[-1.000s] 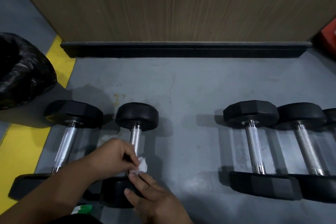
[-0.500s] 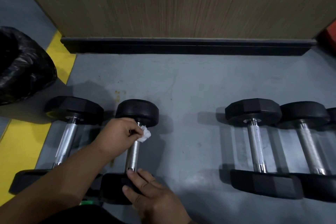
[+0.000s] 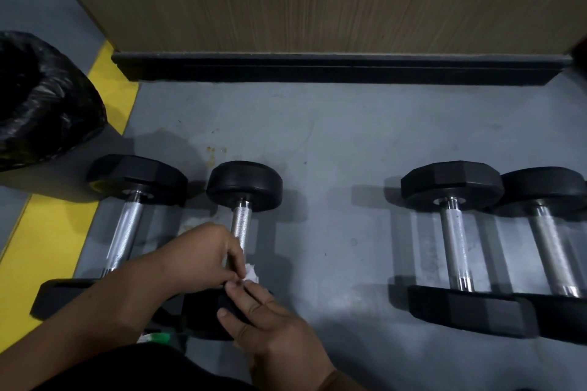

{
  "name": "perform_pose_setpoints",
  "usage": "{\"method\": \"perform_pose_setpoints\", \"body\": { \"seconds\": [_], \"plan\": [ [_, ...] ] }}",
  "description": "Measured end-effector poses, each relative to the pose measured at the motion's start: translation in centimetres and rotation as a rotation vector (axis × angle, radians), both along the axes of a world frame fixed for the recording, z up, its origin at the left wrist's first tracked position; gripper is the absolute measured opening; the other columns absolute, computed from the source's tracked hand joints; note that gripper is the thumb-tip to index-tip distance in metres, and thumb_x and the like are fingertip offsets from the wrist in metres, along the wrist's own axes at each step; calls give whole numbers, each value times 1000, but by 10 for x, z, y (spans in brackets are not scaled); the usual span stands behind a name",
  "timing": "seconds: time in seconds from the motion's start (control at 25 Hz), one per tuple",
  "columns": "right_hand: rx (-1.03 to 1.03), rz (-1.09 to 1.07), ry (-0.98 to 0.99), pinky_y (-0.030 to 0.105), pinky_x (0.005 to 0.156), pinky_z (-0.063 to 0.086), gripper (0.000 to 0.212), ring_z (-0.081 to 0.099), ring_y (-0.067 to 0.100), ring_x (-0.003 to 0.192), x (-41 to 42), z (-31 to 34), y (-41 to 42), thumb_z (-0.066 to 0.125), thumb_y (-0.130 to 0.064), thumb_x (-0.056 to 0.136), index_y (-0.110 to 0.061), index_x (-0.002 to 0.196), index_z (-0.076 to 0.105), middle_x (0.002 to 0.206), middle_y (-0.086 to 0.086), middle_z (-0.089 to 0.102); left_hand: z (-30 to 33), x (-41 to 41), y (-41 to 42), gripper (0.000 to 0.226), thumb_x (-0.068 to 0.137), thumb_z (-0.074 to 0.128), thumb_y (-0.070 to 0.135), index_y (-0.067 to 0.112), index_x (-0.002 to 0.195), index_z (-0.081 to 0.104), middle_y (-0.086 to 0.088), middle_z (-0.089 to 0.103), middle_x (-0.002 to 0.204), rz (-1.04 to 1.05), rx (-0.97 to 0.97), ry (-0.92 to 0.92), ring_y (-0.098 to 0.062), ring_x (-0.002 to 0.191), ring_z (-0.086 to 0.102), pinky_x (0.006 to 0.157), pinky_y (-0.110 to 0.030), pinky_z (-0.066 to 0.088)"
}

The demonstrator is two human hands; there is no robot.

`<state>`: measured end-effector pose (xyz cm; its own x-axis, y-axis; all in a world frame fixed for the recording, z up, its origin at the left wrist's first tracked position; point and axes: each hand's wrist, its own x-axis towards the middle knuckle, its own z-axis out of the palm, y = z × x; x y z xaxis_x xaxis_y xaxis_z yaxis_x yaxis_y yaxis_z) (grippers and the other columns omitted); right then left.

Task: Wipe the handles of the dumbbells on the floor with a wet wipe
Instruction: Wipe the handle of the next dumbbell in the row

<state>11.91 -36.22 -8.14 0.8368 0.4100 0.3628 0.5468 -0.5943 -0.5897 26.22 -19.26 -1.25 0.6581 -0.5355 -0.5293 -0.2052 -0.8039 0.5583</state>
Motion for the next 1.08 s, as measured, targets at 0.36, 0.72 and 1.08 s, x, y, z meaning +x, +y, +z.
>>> {"method": "perform_pose_setpoints", "body": {
  "seconds": [0.36,0.72,1.08],
  "plan": [
    [-3,-26,-23,30,104,50,47,59,27,129,1,8,7,28,-21,109,-22,123,73,144,5,58,-27,23,-21,13,75,69,24,34,81,75,18,69,87,166,25,-461,-7,81,66,70,-32,56],
    [16,18,29,38,97,55,57,55,30,133,3,14,11,18,-23,108,-19,126,71,146,4,57,-5,-2,-7,18,70,75,18,37,68,75,24,69,70,102,118,-75,11,72,63,72,-12,50],
    [-13,-10,-9,39,102,51,38,56,30,131,1,9,17,37,-21,106,-20,127,69,148,6,55,-10,28,-9,18,73,74,9,25,78,78,11,71,80,106,-45,-403,-6,75,66,75,-27,55]
  ]
}}
